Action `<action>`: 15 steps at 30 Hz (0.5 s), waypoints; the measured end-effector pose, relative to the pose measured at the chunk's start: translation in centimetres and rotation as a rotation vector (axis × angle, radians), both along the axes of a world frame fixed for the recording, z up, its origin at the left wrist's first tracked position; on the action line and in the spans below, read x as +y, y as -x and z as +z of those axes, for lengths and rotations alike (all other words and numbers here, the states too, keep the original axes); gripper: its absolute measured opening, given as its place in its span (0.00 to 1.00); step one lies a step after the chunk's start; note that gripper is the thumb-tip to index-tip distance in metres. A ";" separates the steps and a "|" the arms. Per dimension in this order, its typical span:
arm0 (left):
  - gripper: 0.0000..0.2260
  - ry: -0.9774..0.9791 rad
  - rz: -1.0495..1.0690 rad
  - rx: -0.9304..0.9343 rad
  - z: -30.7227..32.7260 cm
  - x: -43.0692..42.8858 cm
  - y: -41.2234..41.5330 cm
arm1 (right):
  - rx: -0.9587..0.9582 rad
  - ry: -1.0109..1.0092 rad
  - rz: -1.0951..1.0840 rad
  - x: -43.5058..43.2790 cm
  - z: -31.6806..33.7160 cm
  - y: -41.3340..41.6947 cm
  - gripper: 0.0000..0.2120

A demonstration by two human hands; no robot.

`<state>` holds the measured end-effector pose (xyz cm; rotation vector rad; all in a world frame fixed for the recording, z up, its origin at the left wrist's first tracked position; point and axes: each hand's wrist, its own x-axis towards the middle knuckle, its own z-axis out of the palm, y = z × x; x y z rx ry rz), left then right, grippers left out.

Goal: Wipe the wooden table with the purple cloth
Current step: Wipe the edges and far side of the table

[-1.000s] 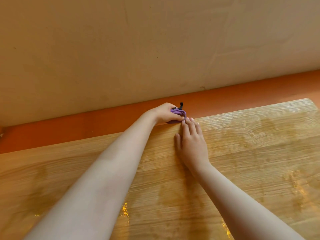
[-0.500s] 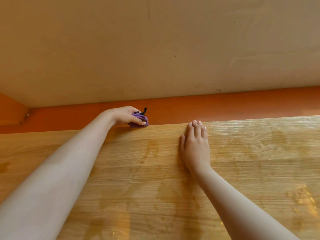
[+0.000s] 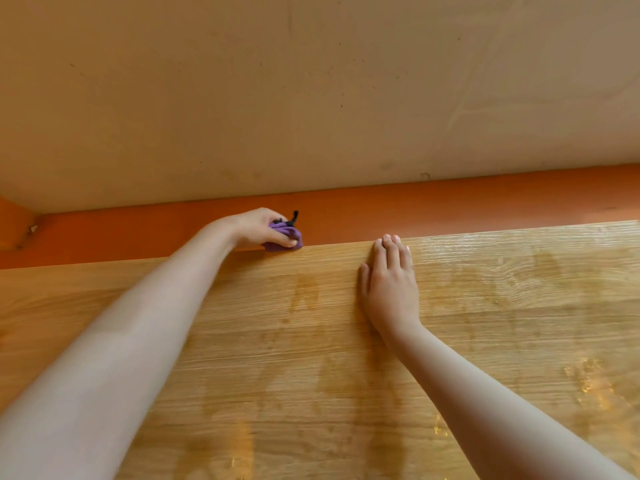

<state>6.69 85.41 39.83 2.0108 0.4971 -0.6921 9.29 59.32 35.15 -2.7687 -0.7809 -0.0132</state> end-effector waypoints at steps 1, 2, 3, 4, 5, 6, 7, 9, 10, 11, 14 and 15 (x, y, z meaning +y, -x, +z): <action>0.07 -0.020 0.002 0.020 0.2 1.7 1.2 | 0.000 0.008 -0.001 0.1 0.1 0.0 0.26; 0.08 -0.041 0.006 0.040 0.3 3.5 2.4 | -0.005 0.016 -0.001 0.2 0.1 -0.1 0.26; 0.08 -0.056 0.015 0.055 0.5 5.1 3.7 | -0.007 0.023 -0.002 0.2 0.1 -0.1 0.27; 0.08 -0.062 0.024 0.067 0.7 6.3 4.6 | -0.005 0.030 -0.004 0.3 0.1 -0.1 0.27; 0.08 -0.061 0.034 0.069 0.7 7.0 5.1 | -0.003 0.039 -0.009 0.3 0.1 -0.1 0.27; 0.07 -0.047 0.045 0.059 0.7 6.9 5.0 | -0.005 0.048 -0.015 0.4 0.1 -0.1 0.27; 0.07 -0.021 0.043 0.039 0.8 6.2 4.4 | -0.006 0.055 -0.021 0.4 0.2 -0.2 0.27; 0.08 0.018 0.013 -0.014 0.7 3.4 2.6 | -0.006 0.072 -0.022 0.6 0.5 -0.2 0.26; 0.08 0.032 0.004 -0.049 0.4 1.9 1.7 | -0.008 0.079 -0.021 0.6 0.7 -0.1 0.24; 0.08 0.050 -0.005 -0.076 0.0 0.8 0.9 | -0.014 0.083 -0.022 0.5 0.8 0.0 0.23; 0.09 0.075 -0.015 -0.113 -1.5 1.5 1.4 | -0.020 0.087 -0.032 0.3 1.1 0.2 0.22; 0.10 0.065 -0.023 -0.112 -1.7 3.1 2.5 | -0.019 0.095 -0.038 0.4 1.2 0.4 0.22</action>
